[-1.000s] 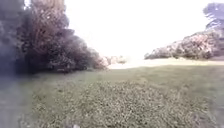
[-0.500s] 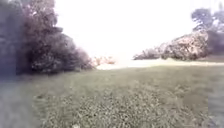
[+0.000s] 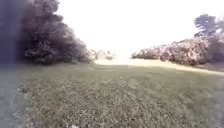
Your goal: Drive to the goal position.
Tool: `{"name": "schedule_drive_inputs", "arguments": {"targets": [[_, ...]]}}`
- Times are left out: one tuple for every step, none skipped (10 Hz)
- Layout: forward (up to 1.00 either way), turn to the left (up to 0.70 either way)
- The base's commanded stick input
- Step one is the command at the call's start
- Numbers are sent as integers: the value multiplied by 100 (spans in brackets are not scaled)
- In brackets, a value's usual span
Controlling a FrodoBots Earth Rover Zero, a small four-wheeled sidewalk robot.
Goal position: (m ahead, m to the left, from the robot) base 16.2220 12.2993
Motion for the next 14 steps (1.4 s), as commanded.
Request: {"name": "schedule_drive_inputs", "arguments": {"targets": [[70,0],[70,0],[70,0],[70,0],[70,-14],[70,-34],[70,-12],[70,-2],[70,0],[70,0],[70,0],[70,0],[70,0],[70,0]]}}
